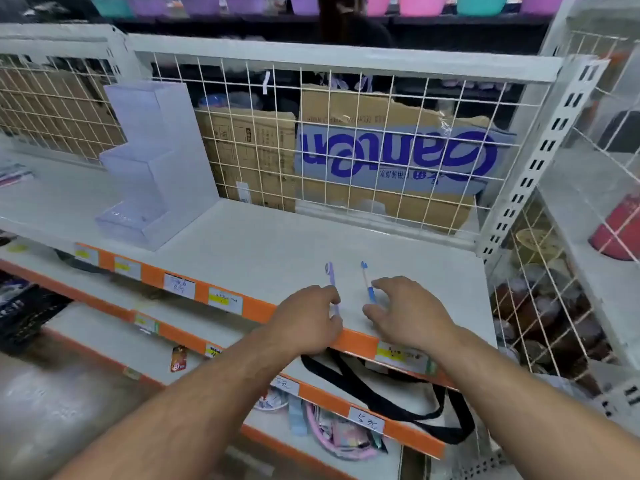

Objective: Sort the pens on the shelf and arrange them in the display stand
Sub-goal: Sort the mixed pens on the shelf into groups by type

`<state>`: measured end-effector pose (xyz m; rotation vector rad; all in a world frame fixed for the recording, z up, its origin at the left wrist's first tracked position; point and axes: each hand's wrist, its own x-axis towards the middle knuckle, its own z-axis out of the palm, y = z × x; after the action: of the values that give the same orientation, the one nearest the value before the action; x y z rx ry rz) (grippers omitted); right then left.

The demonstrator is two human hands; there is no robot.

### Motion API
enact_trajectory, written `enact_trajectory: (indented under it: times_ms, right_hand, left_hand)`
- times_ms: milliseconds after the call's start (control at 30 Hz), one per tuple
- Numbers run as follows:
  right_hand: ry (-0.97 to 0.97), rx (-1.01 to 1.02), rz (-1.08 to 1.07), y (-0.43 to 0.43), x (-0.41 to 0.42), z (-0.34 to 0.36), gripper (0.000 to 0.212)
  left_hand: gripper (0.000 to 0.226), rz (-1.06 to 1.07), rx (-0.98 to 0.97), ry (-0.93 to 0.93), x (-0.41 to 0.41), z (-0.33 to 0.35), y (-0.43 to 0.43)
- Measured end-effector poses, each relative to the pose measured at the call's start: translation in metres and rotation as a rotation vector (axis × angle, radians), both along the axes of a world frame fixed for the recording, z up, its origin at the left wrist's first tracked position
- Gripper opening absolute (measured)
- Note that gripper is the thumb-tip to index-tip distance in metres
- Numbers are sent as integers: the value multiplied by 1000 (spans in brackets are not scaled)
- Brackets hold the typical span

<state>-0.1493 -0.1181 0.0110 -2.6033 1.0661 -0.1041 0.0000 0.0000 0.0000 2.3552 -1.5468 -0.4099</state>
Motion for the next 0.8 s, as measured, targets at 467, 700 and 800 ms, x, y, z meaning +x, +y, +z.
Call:
enact_trajectory:
  times_ms: [467,700,800]
  right_hand:
    - [194,66,-89,-63,49,-20,30]
    - [242,130,-171,-71,66,-27,17]
    - [242,148,-197,-71,71,-25,17]
  left_hand:
    - [23,131,155,-31,43,-18,-72]
    - [15,223,228,-30,48,-17,-98]
    - [10,233,247,-28,48,-13,-103]
